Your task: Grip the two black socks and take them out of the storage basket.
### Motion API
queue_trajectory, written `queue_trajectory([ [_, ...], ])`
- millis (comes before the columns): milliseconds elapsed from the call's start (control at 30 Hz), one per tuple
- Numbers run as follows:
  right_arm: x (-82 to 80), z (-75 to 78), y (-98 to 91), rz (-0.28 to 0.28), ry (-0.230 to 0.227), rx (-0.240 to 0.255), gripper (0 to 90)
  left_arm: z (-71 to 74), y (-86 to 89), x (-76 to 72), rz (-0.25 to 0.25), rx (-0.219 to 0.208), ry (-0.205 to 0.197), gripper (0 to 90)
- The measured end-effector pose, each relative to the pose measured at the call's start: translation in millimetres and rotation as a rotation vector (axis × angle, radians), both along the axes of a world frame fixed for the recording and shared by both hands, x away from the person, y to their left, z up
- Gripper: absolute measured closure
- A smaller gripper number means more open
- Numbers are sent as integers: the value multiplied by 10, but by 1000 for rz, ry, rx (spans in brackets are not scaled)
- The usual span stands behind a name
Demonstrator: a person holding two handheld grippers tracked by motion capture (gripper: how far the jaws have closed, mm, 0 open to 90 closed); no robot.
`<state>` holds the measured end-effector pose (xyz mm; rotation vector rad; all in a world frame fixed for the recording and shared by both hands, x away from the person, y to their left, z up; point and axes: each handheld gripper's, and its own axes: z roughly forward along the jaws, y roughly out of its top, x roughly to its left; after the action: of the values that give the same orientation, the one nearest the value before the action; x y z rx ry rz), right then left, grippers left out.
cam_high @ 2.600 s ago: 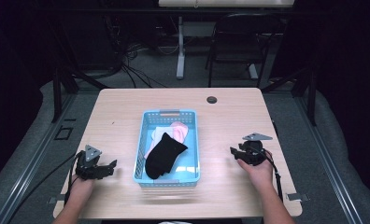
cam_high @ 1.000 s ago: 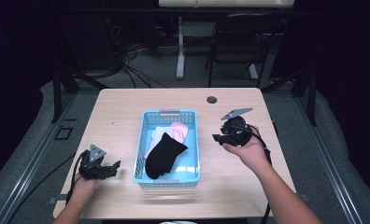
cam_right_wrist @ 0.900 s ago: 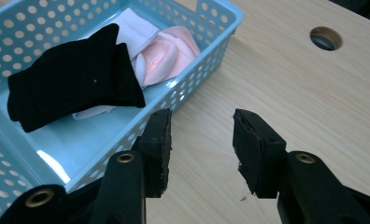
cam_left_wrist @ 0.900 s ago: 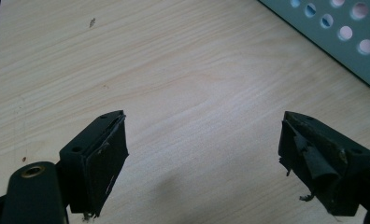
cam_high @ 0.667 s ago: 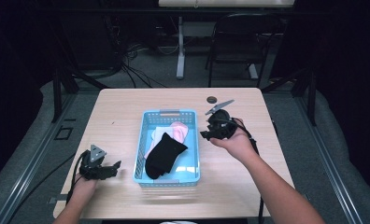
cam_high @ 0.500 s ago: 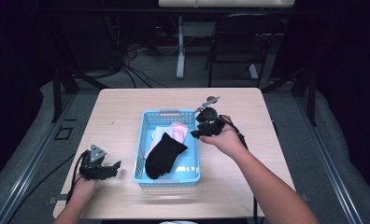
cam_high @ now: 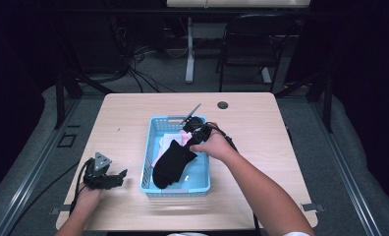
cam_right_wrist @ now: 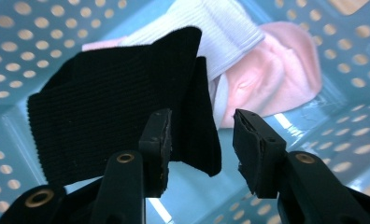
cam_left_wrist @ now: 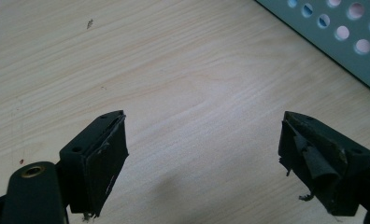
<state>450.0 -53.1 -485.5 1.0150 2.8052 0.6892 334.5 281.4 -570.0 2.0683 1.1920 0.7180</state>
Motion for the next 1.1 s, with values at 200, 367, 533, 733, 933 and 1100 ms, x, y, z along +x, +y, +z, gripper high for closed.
queue_trajectory([
  [200, 31, -88, 112, 5, 44, -8, 549, 2, -2, 3, -4, 5, 3, 155],
  [367, 51, -170, 186, -13, 79, -16, 530, 2, 0, 2, -5, 5, 3, 155],
  [533, 82, -229, 210, -28, 126, -26, 524, 2, 1, 3, -4, 5, 1, 155],
  [733, 117, -272, 229, -47, 207, -6, 558, 3, 2, 1, 0, 4, 1, 156],
  [933, 116, -257, 233, -16, 236, 5, 693, 3, 2, 3, -1, 6, 0, 156],
  [1100, 63, -181, 241, 23, 180, 3, 835, 4, 2, 2, -1, 6, 0, 156],
])
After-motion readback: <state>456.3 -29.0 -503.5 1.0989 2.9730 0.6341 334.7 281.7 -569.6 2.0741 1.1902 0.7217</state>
